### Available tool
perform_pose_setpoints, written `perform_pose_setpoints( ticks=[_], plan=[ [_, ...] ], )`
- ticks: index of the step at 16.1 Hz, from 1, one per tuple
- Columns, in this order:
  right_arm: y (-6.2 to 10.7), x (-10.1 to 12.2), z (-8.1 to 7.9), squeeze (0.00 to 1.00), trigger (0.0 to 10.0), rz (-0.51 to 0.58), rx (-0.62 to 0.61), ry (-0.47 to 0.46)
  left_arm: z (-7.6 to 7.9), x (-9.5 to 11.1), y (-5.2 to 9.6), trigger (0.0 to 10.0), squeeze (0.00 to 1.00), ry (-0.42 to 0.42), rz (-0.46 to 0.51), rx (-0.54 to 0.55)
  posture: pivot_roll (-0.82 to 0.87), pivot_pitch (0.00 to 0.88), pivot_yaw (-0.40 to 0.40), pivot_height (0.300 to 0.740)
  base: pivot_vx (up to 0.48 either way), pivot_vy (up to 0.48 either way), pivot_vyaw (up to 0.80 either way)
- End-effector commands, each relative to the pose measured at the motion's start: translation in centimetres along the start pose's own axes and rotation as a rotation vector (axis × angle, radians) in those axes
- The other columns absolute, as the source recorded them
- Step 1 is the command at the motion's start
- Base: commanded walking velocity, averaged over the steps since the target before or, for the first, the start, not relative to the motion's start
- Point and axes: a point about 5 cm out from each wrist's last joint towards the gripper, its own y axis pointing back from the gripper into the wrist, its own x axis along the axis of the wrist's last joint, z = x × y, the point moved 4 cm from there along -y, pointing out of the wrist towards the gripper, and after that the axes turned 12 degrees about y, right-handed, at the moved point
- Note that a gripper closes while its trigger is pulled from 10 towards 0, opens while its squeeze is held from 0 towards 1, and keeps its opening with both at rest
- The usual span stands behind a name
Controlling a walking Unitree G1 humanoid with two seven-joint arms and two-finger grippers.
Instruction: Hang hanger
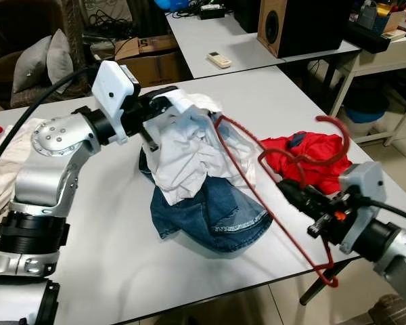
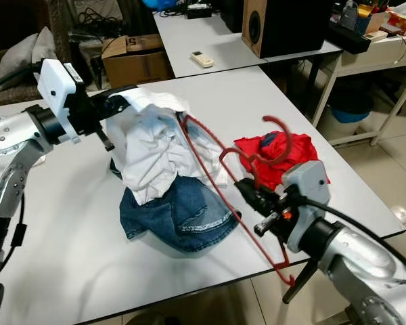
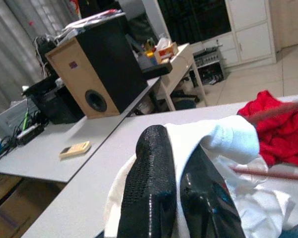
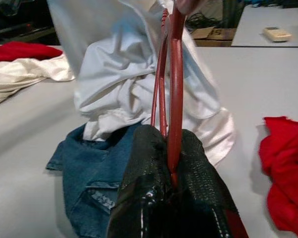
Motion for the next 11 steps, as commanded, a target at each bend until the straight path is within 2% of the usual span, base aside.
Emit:
perform_pose_setpoints(
  ticks=[1, 5, 7, 11],
  plan=[
    [0.2, 0.5, -0.1, 0.0, 10.0, 0.019, 0.008, 0.002, -0.4, 0.3, 0.5, 0.0, 0.0, -0.008, 0.003, 0.008, 0.02, 0.006, 0.094, 0.74, 0.0, 0.0, 0.0],
    [0.1, -0.2, -0.2, 0.0, 10.0, -0.017, 0.007, -0.032, 0.5, 1.2, 1.5, 0.0, 0.0, 0.038, 0.028, -0.086, 0.02, 0.006, 0.1, 0.74, 0.0, 0.0, 0.0],
    [-0.5, -0.6, -0.4, 0.0, 10.0, -0.035, -0.003, -0.047, 1.1, 2.3, 1.5, 0.0, 0.0, 0.064, 0.069, -0.126, 0.02, 0.006, 0.1, 0.74, 0.0, 0.0, 0.0],
    [-1.5, -1.0, 0.8, 0.0, 10.0, -0.044, -0.08, -0.083, 1.4, 2.1, 1.3, 0.0, 0.0, 0.075, 0.065, -0.131, 0.03, 0.0, 0.098, 0.74, 0.0, 0.0, 0.0]
  ],
)
